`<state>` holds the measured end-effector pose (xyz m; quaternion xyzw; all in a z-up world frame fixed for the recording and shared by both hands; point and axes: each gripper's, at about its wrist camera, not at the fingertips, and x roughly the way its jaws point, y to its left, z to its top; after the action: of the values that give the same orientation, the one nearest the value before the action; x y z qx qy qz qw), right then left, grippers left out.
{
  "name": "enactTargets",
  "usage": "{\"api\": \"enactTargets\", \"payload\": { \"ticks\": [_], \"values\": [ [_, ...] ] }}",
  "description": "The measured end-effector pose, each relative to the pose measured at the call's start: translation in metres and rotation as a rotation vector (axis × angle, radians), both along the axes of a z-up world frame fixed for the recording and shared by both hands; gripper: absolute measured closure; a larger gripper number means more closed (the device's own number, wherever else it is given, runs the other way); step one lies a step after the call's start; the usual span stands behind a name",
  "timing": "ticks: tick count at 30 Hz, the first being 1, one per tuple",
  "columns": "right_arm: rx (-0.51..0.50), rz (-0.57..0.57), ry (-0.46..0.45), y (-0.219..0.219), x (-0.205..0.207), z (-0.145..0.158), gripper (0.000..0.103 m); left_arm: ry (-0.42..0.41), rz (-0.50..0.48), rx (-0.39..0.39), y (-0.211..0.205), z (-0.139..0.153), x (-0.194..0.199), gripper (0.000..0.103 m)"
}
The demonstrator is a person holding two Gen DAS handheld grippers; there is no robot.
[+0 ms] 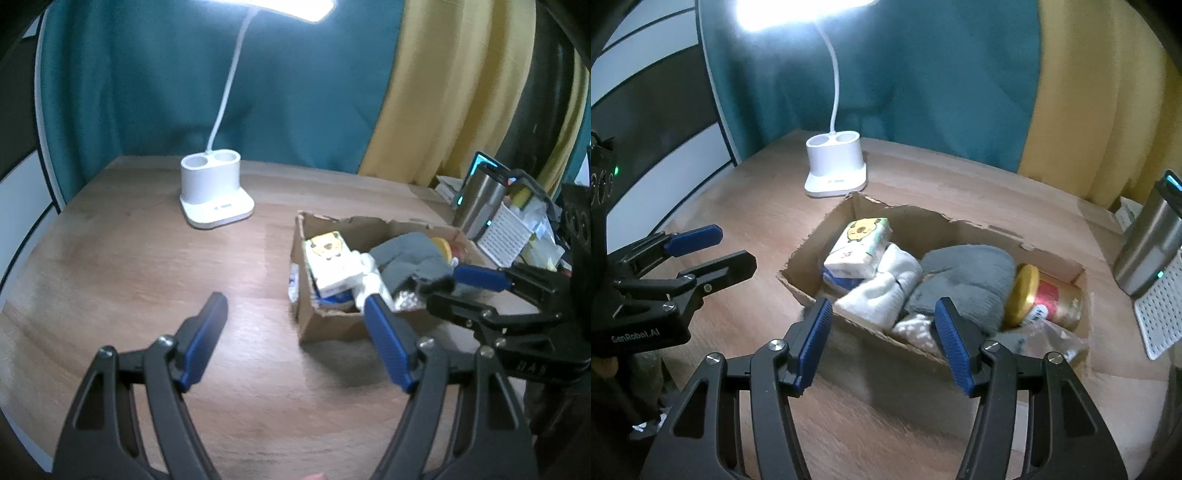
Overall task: Organize objects
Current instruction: 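Open the right tool and withdraw it from the box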
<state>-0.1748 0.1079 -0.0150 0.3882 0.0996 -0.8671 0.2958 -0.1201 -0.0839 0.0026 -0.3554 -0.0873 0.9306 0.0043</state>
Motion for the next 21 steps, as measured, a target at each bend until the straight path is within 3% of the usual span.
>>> {"api": "enactTargets", "payload": {
  "ticks": [15, 21],
  "values": [
    [-0.003, -0.078, 0.019, 0.048, 0.019, -0.001, 0.042, 0.003, -0.042, -0.015, 0.031, 0.004, 0.013, 0.025],
    [-0.008, -0.117, 0.031, 0.065, 0.025, -0.001, 0.033, 0.002, -0.054, -0.009, 0.041, 0.006, 0.016, 0.025]
  ]
}}
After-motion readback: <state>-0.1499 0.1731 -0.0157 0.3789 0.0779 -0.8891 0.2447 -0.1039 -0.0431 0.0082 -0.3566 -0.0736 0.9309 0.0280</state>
